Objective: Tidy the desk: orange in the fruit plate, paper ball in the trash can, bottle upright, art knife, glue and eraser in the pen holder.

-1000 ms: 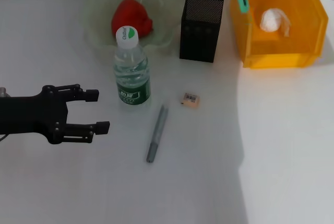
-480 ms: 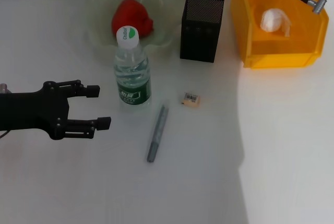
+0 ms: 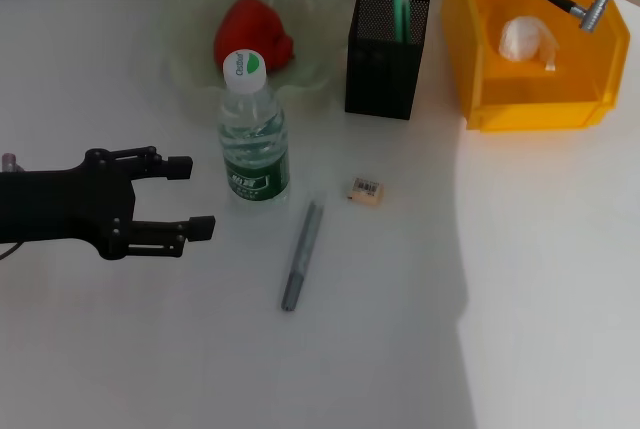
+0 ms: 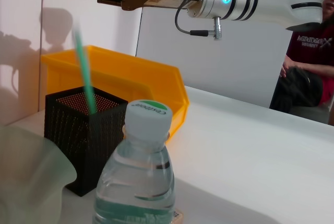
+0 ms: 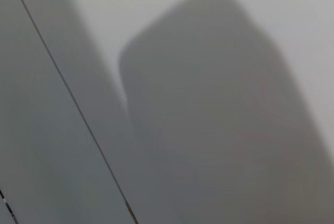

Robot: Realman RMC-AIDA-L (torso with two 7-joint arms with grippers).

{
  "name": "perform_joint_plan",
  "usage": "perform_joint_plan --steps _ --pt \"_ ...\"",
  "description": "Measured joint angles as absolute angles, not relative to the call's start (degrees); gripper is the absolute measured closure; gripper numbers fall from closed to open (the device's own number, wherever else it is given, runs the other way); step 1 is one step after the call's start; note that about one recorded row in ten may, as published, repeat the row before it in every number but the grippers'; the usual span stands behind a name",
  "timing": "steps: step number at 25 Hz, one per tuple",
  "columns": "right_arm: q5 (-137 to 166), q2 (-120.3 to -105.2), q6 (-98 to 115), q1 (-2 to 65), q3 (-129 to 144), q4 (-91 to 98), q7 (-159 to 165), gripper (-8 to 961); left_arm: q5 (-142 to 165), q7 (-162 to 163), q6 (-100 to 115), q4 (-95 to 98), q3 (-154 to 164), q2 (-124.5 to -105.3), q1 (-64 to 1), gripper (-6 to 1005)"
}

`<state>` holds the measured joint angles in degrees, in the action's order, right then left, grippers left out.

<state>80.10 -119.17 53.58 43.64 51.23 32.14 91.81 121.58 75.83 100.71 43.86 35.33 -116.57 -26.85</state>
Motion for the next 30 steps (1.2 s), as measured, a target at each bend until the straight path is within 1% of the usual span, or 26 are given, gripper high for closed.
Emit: perform_joint_plan --steps 1,6,11,13,15,19,22,24,27,28,30 --pt "80.11 -119.15 53.63 43.64 51.25 32.15 91.8 760 121.57 75.83 100.67 43.86 35.33 -116.6 -26.93 155" --pt "80.25 -119.01 54.2 43.35 51.27 32.15 91.76 541 121.55 75.76 100.55 43.81 35.33 -116.72 -27.03 154" --pt "80.3 -118.98 55.16 42.19 51.24 33.3 91.76 351 121.55 75.57 100.1 43.47 35.33 -116.79 -27.06 154" --pt "80.3 -118.92 56.71 41.38 51.23 34.25 91.91 352 121.55 75.57 100.1 43.47 35.33 -116.79 -27.06 154" --pt "81.37 -118.54 59.57 40.22 51.83 36.72 93.6 352 121.55 75.52 99.91 43.39 35.33 -116.85 -27.07 153" --pt "94.01 -116.46 66.64 37.45 56.78 50.18 107.06 335 121.54 75.58 99.92 43.65 35.33 -116.93 -26.89 154" --pt "109.11 -115.56 75.92 36.78 58.0 63.04 117.96 307 121.54 75.65 100.05 43.75 35.33 -116.91 -26.79 155" --pt "119.93 -115.18 83.87 38.78 57.81 69.1 122.98 289 121.58 76.09 100.56 43.83 35.61 -116.62 -26.55 154" --pt "133.23 -114.71 95.6 44.72 58.08 71.18 126.38 261 121.84 76.67 101.02 43.9 35.76 -116.59 -26.62 154" --pt "136.54 -114.85 98.33 46.69 58.3 70.26 126.53 252 121.84 76.7 101.08 43.91 35.75 -116.58 -26.66 154" --pt "141.97 -115.63 100.53 49.74 59.83 67.67 125.97 251 121.83 76.73 101.2 43.92 35.77 -116.57 -26.81 153"
